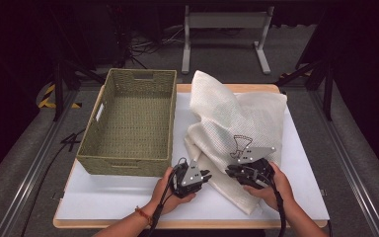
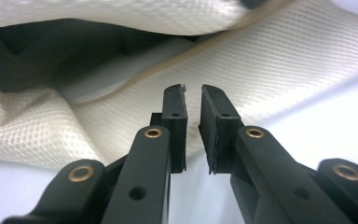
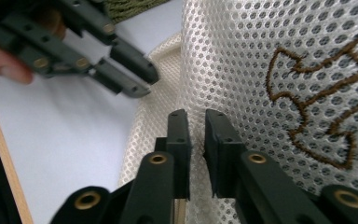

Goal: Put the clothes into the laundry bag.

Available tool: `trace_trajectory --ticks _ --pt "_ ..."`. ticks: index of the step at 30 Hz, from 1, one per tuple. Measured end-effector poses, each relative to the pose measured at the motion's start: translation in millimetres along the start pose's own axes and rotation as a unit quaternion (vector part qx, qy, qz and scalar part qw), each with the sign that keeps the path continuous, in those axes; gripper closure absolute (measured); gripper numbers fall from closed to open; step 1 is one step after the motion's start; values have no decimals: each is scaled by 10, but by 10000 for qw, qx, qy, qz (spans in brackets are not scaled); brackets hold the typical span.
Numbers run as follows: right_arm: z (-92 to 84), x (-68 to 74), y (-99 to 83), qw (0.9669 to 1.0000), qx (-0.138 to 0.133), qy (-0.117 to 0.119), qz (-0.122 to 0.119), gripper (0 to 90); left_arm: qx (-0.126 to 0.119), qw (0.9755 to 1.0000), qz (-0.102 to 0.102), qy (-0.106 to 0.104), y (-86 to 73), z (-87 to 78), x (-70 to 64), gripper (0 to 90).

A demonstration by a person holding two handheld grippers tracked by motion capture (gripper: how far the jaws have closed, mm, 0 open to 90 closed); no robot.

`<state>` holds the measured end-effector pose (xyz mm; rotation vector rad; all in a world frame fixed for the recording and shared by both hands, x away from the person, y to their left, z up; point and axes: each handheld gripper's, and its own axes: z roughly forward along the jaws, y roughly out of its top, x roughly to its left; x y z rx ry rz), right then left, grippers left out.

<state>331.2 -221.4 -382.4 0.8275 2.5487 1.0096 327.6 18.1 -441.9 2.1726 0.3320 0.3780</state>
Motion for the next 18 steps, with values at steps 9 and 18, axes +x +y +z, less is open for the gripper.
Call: trace_trajectory --ticks 9,18 --pt "-282 41 5 9988 -488 22 -104 724 -24 10000 -11 -32 -110 -384 -37 750" --pt "-603 -52 5 9955 -836 -395 -183 659 34 9997 -52 224 -401 -839 42 662"
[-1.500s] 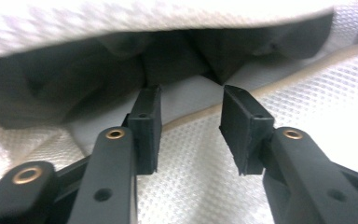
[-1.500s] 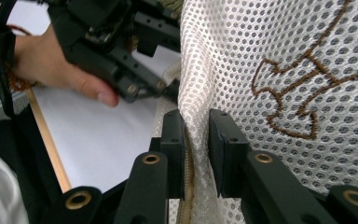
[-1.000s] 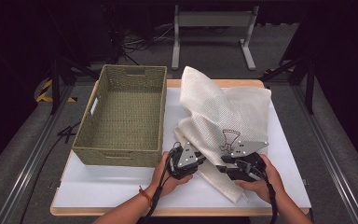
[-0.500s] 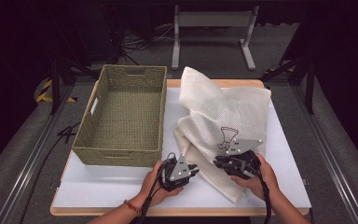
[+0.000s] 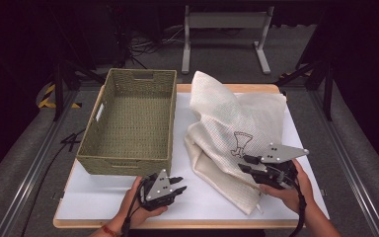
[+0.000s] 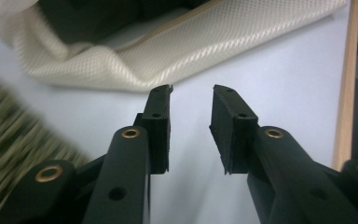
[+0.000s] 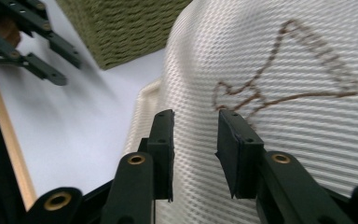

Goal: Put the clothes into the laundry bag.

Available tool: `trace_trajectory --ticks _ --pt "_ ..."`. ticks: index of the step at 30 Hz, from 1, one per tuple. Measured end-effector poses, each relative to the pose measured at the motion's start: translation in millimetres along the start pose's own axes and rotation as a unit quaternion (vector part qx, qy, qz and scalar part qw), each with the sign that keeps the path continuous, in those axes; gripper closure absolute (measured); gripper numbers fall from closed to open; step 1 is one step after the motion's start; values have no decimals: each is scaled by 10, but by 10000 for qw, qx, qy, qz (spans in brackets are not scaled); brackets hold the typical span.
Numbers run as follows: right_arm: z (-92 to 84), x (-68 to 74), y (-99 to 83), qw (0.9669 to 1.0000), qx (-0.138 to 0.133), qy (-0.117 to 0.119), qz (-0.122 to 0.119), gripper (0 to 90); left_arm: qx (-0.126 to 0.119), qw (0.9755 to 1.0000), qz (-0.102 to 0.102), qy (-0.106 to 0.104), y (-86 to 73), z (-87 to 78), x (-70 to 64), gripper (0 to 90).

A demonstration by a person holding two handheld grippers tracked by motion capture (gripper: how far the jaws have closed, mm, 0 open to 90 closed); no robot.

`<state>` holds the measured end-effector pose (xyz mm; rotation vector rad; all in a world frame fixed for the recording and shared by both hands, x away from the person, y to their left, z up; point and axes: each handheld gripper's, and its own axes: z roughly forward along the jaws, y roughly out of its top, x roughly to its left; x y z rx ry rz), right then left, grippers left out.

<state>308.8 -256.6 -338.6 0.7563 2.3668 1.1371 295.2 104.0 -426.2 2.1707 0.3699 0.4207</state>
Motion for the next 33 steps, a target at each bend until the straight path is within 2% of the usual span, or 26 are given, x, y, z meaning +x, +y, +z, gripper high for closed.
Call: trace_trajectory --ticks 1,2,3,5,7,12,14,16,18,19,21,23,26,27,28,31,33 --pt "-50 -22 6 10000 -23 -88 -13 648 -24 10000 -51 39 -44 -71 14 652" --pt "-95 -41 10 9998 -54 -165 -16 641 -24 10000 -51 39 -44 -71 14 638" --pt "-136 -58 12 9997 -97 -234 -3 630 -3 9998 -99 148 -114 -178 29 621" --pt "-182 -77 7 9994 -149 -314 -25 608 18 9997 -94 227 -147 -228 34 593" --pt "-211 -84 -3 9992 -174 -362 -59 606 19 9996 -93 282 -226 -349 43 583" --pt "-311 -67 -161 9963 -146 -743 -411 574 87 9982 -226 558 -392 -560 82 520" --pt "-348 -93 -240 9970 -197 -674 -338 562 133 9971 -261 698 -455 -621 104 480" --pt "-382 -118 -320 9962 -187 -780 -330 544 159 9964 -290 778 -522 -685 129 461" --pt "-412 -130 -387 9952 -206 -904 -328 537 240 9954 -187 908 -594 -745 153 435" --pt "-428 -144 -436 9950 -216 -919 -314 529 240 9954 -187 908 -594 -745 153 420" --pt "-447 -150 -501 9938 -239 -1024 -351 524 250 9943 -385 966 -701 -817 201 403" --pt "-452 -155 -533 9934 -212 -1074 -332 522 254 9940 -431 977 -733 -838 210 394" --pt "-456 -181 -654 9941 -236 -1045 -175 503 254 9920 -608 1076 -833 -889 228 348" --pt "-456 -181 -654 9941 -236 -1045 -175 503 254 9920 -608 1076 -833 -889 228 335" --pt "-437 -179 -703 9944 -236 -1020 -158 494 291 9907 -672 1151 -857 -896 237 307" --pt "-409 -170 -743 9936 -191 -1097 -176 481 309 9895 -771 1182 -878 -910 265 260" --pt "-384 -170 -797 9940 -248 -1056 -99 460 341 9877 -853 1266 -890 -922 286 218"
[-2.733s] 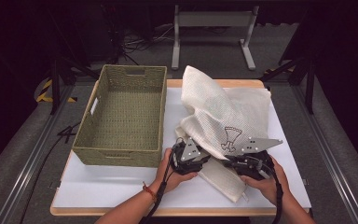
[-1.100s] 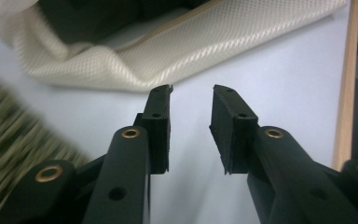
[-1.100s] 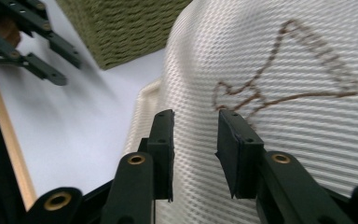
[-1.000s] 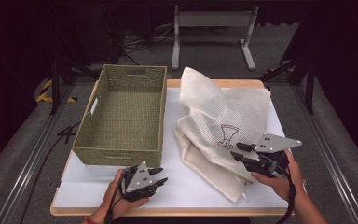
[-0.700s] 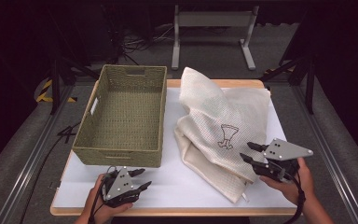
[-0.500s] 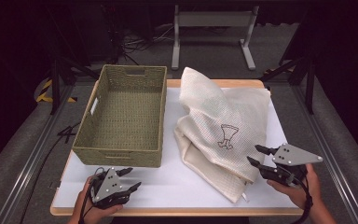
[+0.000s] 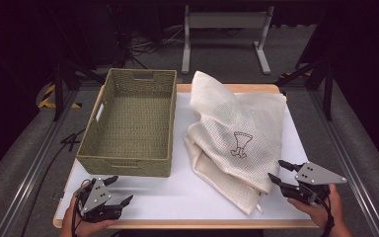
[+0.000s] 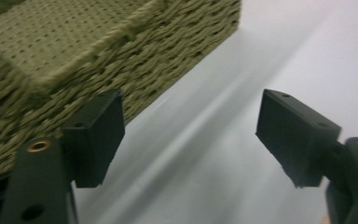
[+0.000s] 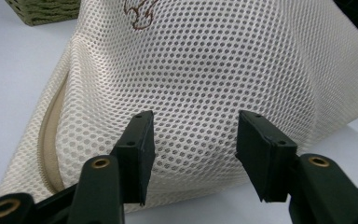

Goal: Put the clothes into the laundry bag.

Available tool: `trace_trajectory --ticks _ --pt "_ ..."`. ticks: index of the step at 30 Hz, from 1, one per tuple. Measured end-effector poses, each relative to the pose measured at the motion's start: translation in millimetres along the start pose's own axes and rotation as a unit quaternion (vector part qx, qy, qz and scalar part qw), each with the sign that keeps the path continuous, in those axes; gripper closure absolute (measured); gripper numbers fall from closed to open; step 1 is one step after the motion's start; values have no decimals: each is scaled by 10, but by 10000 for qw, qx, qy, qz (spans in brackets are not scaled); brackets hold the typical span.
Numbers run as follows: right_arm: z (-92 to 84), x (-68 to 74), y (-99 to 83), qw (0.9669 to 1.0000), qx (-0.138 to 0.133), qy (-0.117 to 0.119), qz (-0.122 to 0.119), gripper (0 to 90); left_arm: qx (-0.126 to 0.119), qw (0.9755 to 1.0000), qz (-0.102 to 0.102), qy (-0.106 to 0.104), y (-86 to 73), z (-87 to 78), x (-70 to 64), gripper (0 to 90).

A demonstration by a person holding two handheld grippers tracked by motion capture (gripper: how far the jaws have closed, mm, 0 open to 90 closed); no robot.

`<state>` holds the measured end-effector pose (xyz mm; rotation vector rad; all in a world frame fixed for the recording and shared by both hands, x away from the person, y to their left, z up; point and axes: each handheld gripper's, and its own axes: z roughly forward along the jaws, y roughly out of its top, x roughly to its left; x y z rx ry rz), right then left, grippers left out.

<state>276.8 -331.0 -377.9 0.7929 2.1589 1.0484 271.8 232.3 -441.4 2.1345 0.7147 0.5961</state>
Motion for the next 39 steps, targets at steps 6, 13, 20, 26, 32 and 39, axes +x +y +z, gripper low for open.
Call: trace_trajectory --ticks 6,13,20,26,32,39 --pt "65 4 -167 9997 -74 156 191 331 -26 9997 -243 -29 -84 -24 76 145" --pt "160 7 -301 9986 -58 323 422 228 -135 9987 -477 94 -138 -7 124 112" --pt "134 -6 -343 9972 -201 465 553 179 -191 9987 -472 101 -148 -19 118 97" --pt "108 50 -328 9983 -208 388 375 152 -285 9981 -532 140 -158 -49 133 93" --pt "134 37 -366 9977 -211 444 458 140 -288 9981 -530 117 -143 -23 135 90" --pt "121 54 -364 9981 -220 397 410 141 -275 9981 -546 72 -136 -10 134 89"
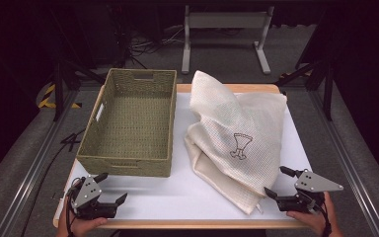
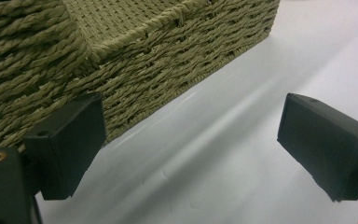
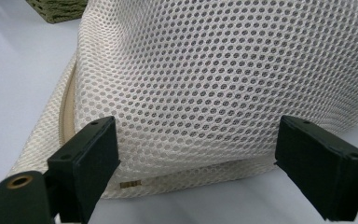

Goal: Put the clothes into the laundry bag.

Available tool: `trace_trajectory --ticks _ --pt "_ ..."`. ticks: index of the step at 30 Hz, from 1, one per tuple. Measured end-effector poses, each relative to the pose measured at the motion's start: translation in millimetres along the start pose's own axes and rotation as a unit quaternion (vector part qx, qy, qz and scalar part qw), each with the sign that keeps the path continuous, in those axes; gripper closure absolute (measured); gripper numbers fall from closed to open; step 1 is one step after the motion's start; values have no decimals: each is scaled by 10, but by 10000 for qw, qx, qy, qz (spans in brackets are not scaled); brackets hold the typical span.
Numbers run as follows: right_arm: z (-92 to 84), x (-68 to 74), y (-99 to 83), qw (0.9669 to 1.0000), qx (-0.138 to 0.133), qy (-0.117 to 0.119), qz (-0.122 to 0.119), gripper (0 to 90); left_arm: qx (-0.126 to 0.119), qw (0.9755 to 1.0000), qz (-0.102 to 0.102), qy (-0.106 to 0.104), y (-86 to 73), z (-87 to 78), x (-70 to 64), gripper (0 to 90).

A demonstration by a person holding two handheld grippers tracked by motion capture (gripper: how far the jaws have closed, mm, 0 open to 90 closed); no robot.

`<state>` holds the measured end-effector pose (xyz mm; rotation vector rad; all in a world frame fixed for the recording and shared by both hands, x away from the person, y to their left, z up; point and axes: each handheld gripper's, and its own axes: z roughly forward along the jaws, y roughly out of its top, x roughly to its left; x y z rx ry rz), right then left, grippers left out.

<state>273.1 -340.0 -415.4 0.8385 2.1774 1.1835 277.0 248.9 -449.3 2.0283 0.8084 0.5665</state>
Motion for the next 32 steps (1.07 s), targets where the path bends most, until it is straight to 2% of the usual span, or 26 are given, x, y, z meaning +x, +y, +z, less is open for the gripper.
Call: trace_trajectory --ticks 32 --pt "-4 18 -1 10000 -6 8 8 143 34 10000 -27 33 13 34 17 88"
